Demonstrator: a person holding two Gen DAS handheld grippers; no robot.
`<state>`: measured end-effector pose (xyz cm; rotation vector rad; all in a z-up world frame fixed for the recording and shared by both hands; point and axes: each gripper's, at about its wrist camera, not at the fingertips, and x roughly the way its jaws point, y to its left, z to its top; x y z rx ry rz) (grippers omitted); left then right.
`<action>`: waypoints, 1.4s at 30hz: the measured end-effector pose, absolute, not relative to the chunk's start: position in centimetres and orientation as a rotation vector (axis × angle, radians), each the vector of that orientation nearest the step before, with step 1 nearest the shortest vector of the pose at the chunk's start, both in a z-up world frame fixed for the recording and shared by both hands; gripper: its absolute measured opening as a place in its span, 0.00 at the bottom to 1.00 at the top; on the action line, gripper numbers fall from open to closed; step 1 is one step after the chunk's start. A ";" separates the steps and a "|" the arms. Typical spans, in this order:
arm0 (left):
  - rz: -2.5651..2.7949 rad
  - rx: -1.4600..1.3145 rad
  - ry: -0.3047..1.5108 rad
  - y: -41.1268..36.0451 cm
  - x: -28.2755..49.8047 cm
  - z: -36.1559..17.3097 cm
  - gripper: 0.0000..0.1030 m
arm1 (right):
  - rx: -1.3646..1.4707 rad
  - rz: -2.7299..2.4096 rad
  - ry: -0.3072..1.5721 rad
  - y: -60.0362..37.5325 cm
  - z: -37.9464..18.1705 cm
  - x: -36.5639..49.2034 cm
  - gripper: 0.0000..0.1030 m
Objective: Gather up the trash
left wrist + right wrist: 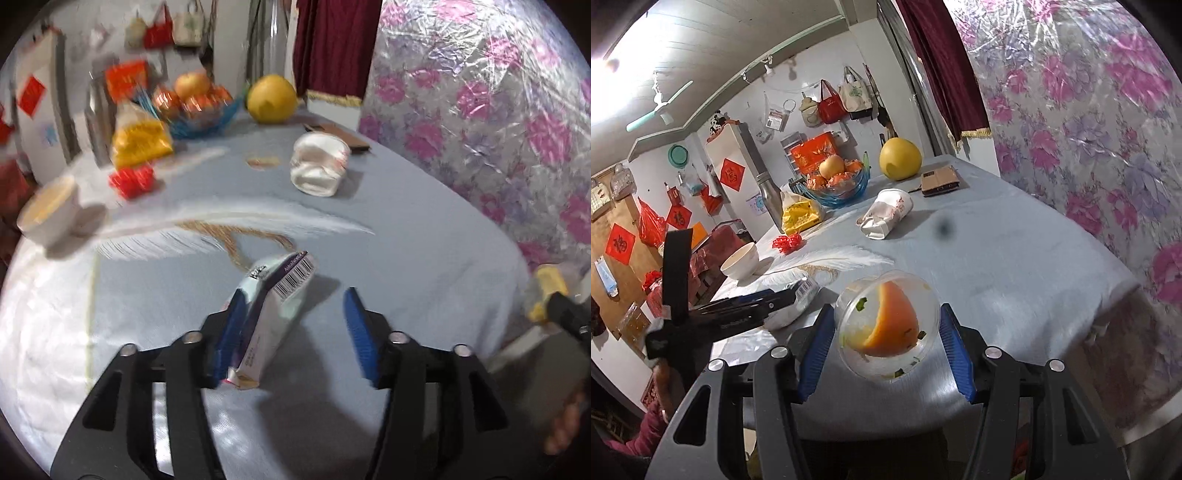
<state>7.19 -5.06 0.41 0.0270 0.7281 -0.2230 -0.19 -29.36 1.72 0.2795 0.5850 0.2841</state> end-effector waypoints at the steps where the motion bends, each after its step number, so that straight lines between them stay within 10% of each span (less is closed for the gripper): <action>1: -0.212 0.030 0.718 -4.9 7.3 0.4 0.76 | 0.282 0.284 0.587 -29.5 1.6 -0.2 0.55; 29: -0.165 0.071 0.884 -4.1 10.9 -3.5 0.94 | 0.296 0.288 0.613 -29.5 0.4 0.0 0.55; 36: -0.173 0.020 0.851 -3.6 9.7 -2.6 0.42 | 0.299 0.274 0.603 -30.2 0.2 -0.6 0.55; 42: -0.180 -0.026 0.777 -3.1 7.0 -0.5 0.42 | 0.297 0.266 0.578 -30.7 0.7 -2.1 0.55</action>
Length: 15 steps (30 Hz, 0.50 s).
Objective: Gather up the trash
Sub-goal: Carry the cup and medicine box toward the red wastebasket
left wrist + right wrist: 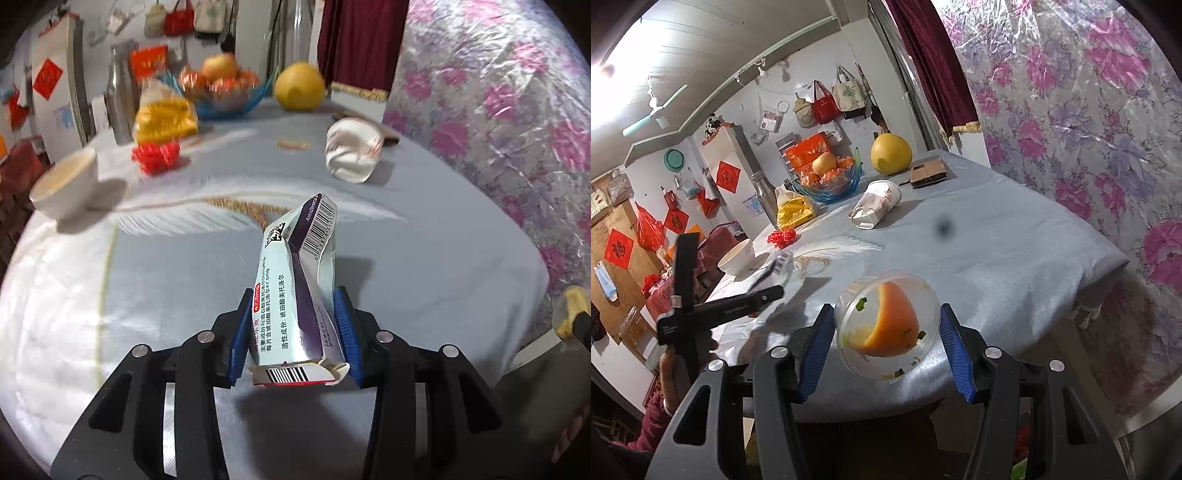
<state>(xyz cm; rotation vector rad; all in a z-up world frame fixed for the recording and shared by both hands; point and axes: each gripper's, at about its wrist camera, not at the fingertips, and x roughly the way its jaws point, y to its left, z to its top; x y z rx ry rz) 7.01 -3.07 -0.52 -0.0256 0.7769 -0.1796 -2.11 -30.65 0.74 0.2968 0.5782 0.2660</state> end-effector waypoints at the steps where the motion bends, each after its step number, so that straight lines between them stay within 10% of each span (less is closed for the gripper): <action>1: -0.179 -0.025 0.760 -3.1 6.4 0.0 0.42 | 0.298 0.267 0.573 -30.7 0.8 -2.4 0.55; 15: -0.312 0.020 0.646 -7.6 -1.2 3.9 0.42 | 0.222 0.226 0.504 -33.1 2.9 -8.8 0.55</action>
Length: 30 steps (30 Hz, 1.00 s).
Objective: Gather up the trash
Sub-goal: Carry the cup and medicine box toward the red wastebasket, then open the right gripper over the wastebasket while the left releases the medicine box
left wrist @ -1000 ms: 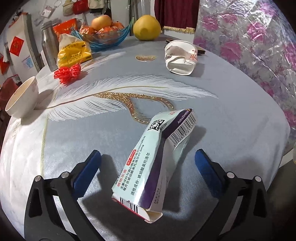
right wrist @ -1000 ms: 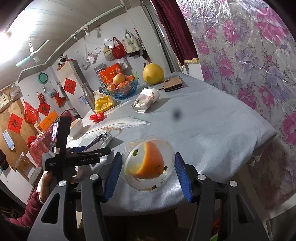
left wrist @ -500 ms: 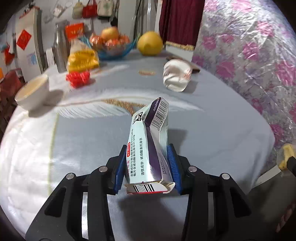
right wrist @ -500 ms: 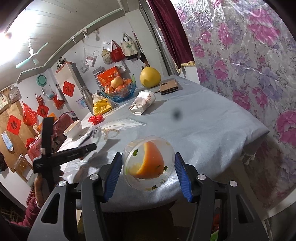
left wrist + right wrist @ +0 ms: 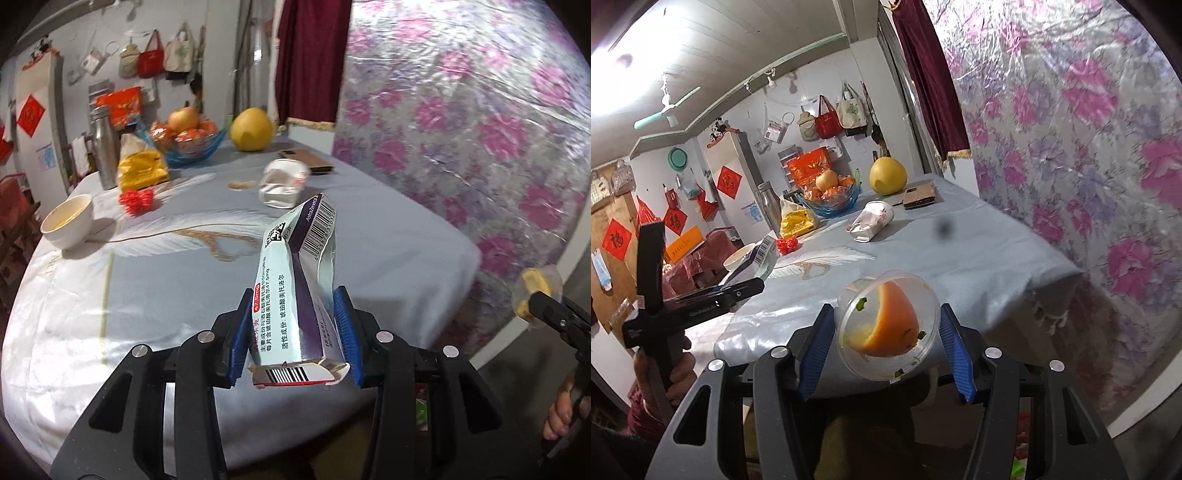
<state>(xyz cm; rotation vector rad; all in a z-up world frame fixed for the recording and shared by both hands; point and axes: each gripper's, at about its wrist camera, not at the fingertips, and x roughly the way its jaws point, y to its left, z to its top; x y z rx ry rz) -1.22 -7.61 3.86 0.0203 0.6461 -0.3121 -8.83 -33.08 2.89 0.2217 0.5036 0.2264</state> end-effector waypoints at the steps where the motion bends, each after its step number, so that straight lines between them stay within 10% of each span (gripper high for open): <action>1: -0.324 0.024 0.645 -8.0 -1.5 3.9 0.42 | 0.216 0.222 0.504 -33.4 2.9 -9.2 0.55; 30: -0.691 0.300 0.802 -26.7 -6.7 -2.9 0.42 | 0.385 -0.033 0.783 -47.4 -9.2 -12.7 0.69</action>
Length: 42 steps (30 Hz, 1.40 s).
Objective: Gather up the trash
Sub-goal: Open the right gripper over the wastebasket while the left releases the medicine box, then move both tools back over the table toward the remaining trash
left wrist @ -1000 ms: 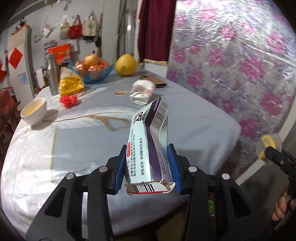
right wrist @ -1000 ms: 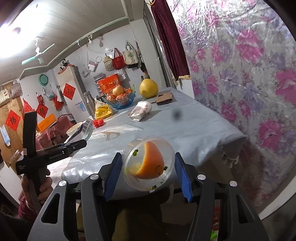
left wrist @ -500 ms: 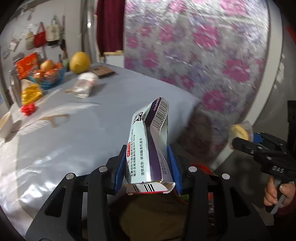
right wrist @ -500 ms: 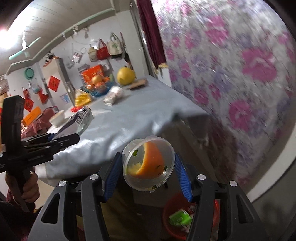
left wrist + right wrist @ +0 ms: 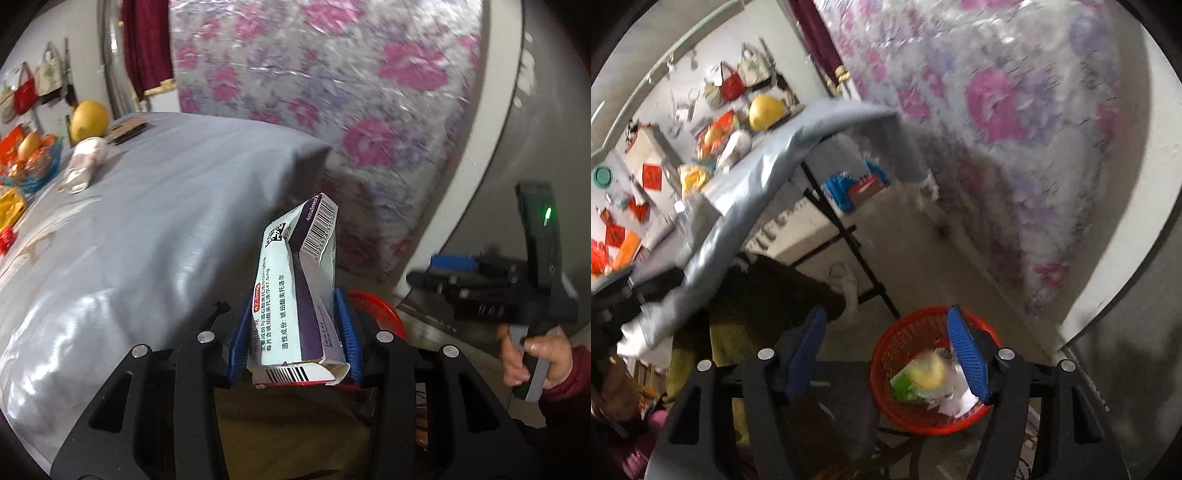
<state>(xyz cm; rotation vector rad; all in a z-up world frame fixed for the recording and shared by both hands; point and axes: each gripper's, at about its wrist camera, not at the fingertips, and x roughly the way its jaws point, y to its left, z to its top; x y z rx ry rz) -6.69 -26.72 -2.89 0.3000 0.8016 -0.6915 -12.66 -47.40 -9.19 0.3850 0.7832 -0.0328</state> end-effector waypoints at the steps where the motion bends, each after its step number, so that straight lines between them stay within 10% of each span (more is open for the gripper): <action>1: -0.700 0.308 0.806 -27.2 -6.8 -3.1 0.42 | 0.387 -0.043 0.761 -47.7 -8.8 -13.0 0.72; 16: -0.839 0.450 0.892 -35.8 -7.0 -7.6 0.45 | 0.452 -0.092 0.657 -51.6 -7.3 -14.5 0.77; 19: -0.840 0.452 0.896 -36.6 -6.8 -8.0 0.75 | 0.463 -0.090 0.652 -51.7 -7.2 -14.7 0.77; 25: -0.807 0.431 0.850 -35.5 -7.0 -7.0 0.90 | 0.474 -0.077 0.628 -51.8 -6.7 -15.0 0.77; 42: -0.609 0.279 0.745 -27.5 -6.0 -3.3 0.93 | 0.424 -0.022 0.607 -49.2 -5.0 -14.7 0.80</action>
